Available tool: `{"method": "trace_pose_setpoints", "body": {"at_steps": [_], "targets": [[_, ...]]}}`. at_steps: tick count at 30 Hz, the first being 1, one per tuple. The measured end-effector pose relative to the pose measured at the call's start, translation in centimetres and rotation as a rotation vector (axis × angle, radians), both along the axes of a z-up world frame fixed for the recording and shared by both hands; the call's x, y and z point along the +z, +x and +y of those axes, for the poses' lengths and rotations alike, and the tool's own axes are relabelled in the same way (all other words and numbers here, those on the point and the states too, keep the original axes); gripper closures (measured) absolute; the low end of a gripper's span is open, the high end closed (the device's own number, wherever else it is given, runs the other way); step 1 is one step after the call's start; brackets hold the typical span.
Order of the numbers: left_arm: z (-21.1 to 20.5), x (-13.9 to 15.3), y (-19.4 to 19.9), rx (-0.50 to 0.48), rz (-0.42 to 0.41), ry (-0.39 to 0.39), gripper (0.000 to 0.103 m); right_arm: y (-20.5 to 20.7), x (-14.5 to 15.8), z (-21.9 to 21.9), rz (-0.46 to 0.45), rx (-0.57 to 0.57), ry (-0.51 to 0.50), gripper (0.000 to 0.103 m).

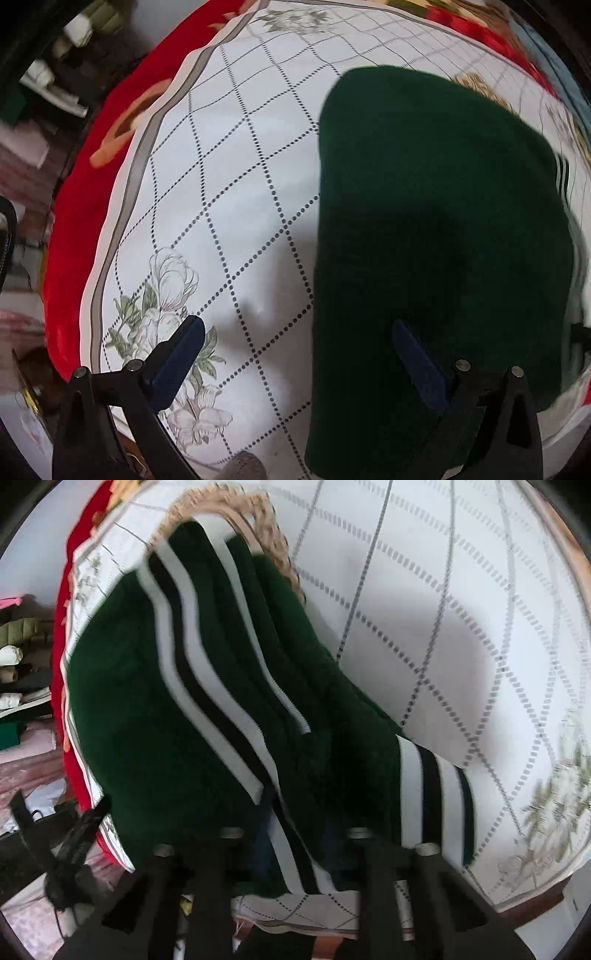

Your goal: Fold large clothes

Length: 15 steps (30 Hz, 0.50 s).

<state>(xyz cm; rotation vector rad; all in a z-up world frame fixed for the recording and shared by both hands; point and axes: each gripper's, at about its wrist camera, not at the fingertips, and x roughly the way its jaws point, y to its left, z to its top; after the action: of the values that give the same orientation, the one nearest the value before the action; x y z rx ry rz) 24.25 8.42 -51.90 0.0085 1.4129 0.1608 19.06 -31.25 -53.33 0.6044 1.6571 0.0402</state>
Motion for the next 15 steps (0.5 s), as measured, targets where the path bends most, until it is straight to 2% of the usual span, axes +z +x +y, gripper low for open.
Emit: {"method": "trace_pose_setpoints", "body": {"at_steps": [2, 5, 7, 10, 11, 12, 14, 15], "targets": [[-0.3, -0.3, 0.0, -0.012, -0.009, 0.011, 0.000, -1.4, 2.5, -0.9, -0.041, -0.050, 0.039, 0.094], [-0.6, -0.7, 0.2, -0.014, -0.006, 0.012, 0.000, -3.1, 5.3, -1.6, -0.073, -0.121, 0.111, 0.094], [-0.8, -0.9, 0.3, -0.033, -0.006, 0.019, 0.000, -3.9, 5.7, -1.8, -0.072, -0.128, 0.109, 0.095], [-1.3, -1.1, 0.3, -0.055, 0.002, 0.006, 0.000, -4.9, 1.0, -2.2, 0.044, -0.111, 0.019, 0.094], [-1.5, -0.8, 0.3, -0.060, 0.004, 0.008, 0.000, -5.0, -1.8, -2.2, 0.094, -0.109, 0.011, 0.094], [-1.7, -0.6, 0.3, -0.067, 0.006, 0.017, 0.000, -4.8, -2.9, -2.1, 0.115, -0.113, 0.017, 0.094], [-1.6, -0.3, 0.4, -0.073, 0.019, 0.027, 0.000, -3.8, -3.1, -1.9, 0.136, -0.089, 0.026, 0.089], [-1.3, 0.2, 0.6, -0.060, 0.021, 0.007, 0.000, -3.6, -2.5, -1.9, 0.134, -0.065, 0.027, 0.088]]}}
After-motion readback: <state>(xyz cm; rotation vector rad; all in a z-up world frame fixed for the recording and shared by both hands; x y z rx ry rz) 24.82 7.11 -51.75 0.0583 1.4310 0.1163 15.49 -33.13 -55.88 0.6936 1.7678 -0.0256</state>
